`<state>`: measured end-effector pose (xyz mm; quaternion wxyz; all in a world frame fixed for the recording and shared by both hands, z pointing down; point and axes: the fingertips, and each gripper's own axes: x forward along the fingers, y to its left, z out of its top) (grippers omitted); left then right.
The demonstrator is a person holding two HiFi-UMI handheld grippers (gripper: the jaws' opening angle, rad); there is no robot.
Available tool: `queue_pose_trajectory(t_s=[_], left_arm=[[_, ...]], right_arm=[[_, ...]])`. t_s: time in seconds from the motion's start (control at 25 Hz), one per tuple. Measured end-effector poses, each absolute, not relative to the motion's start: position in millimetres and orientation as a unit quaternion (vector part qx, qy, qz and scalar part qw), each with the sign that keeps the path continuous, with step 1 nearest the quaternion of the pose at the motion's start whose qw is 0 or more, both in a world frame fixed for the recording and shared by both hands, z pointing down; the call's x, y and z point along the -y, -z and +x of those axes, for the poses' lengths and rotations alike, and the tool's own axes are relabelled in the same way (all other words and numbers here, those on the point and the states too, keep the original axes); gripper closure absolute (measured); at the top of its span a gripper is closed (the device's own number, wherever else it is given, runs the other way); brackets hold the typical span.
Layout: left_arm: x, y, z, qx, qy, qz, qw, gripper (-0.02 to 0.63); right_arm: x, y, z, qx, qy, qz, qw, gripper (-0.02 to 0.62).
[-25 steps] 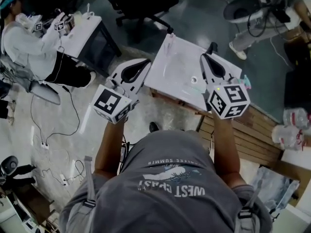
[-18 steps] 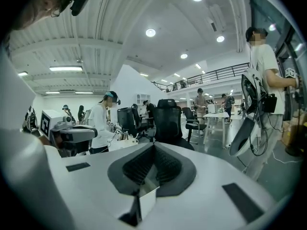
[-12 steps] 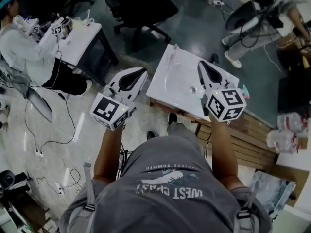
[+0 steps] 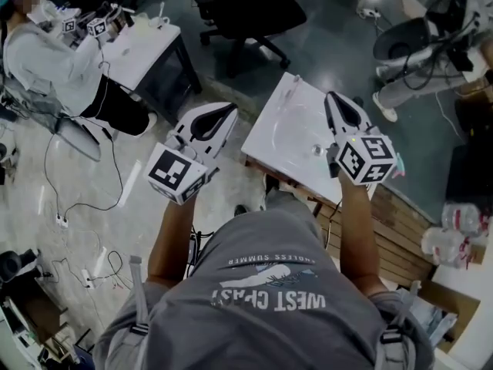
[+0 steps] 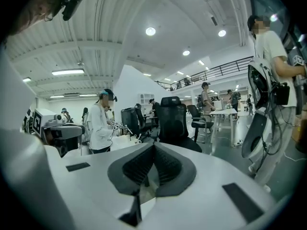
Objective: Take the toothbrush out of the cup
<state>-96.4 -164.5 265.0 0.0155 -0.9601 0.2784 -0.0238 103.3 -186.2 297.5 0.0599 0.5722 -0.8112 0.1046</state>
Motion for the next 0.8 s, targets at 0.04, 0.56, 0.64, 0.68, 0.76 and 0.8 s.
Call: queue_pose_trajectory(t_s=[0.04,0.56,0.64,0.68,0.76,0.8], left_arm=[[167.4,-264.8,-94.6,-0.28,0.025,-0.96,0.015,0.606],[198.1,-292.2,-74.6,-0.302,0.05,-0.952,-0.016,0.606],[201.5,-295.3,-68.6,-0.299,0.054,-0.952,-0.022,0.607],[205.2,-297.9,-65.9,-0.299,0.058,-0.952,-0.025,0.606],[211.4,-306.6,-62.0,-0.298,0.065,-0.952,-0.028,0.606],[214.1,-312.0,-60.9,-0.298,0.067,-0.952,-0.032,0.607]], right_arm=[[191.5,-299.4,106.0,0.811,-0.107,0.571,0.06,0.583],[257.5,-354.1,130.0,0.819,-0.15,0.55,0.07,0.581],[266.3,-364.8,132.3,0.82,-0.161,0.545,0.07,0.58],[272.8,-370.3,133.0,0.822,-0.163,0.542,0.071,0.578],[284.5,-384.0,133.9,0.823,-0.169,0.537,0.072,0.576],[289.7,-391.7,134.2,0.824,-0.173,0.535,0.073,0.575]])
